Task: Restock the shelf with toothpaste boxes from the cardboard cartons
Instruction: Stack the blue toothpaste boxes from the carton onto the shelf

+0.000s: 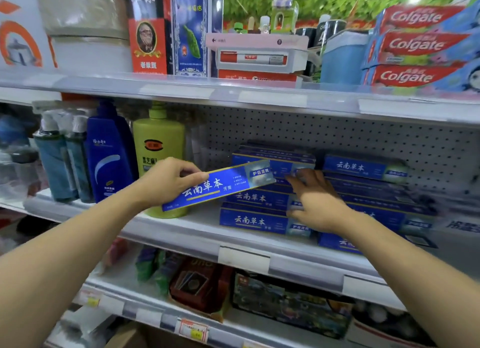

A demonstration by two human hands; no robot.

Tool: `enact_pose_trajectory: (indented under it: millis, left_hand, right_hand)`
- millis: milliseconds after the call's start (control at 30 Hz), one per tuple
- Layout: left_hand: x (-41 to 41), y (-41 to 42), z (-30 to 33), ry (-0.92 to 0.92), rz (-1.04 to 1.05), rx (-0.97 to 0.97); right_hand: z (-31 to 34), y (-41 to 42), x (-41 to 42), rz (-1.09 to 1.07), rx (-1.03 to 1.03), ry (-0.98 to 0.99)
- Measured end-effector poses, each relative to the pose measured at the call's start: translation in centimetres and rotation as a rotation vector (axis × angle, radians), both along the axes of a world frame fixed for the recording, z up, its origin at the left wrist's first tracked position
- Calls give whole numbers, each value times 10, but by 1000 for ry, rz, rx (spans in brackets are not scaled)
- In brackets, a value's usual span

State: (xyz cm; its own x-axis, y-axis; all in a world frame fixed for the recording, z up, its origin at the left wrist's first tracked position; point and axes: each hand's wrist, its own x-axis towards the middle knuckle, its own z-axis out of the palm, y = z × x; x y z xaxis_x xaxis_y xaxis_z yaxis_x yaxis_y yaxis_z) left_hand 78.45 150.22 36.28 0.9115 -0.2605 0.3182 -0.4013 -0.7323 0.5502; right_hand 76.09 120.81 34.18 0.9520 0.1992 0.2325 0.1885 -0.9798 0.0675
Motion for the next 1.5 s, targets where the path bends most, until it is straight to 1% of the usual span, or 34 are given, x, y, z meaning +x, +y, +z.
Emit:
enact_pose_trajectory:
  millis: [100, 167, 333, 533, 633, 700, 867, 967, 1100, 1300, 1400, 1500]
  left_hand:
    - [20, -30, 14, -89, 0, 27]
    - [34, -50, 21, -118, -40, 57]
    - [67, -92, 27, -79, -117, 208]
    - [94, -104, 17, -20, -293, 280]
    - [105, -102, 14, -18, -335, 296]
    - [110, -102, 12, -60, -313, 337]
    - [108, -109, 1, -315, -147, 465]
    - [98, -109, -2, -395, -75, 541]
    - [79, -97, 2, -382, 7, 621]
    - [31, -52, -2, -342, 72, 579]
    - [5, -25, -16, -343, 82, 615]
    - [-22, 7, -39, -280, 67, 569]
  right_hand:
    - [1, -10, -19, 7, -34, -8]
    - [-1, -15, -29, 0, -61, 2]
    - [-6, -23, -40, 6, -107, -27]
    - [-15, -31, -40, -4, -75, -7]
    - [-20, -32, -39, -5, -74, -8]
    - [-23, -31, -38, -5, -77, -14]
    - [-26, -21, -36, 7, -81, -2]
    - [-27, -11, -39, 26, -95, 3]
    - [-28, 5, -47, 68, -111, 45]
    - [-40, 47, -63, 150, -113, 75]
    - [-51, 75, -72, 191, -107, 103]
    - [-67, 105, -81, 247, -98, 150]
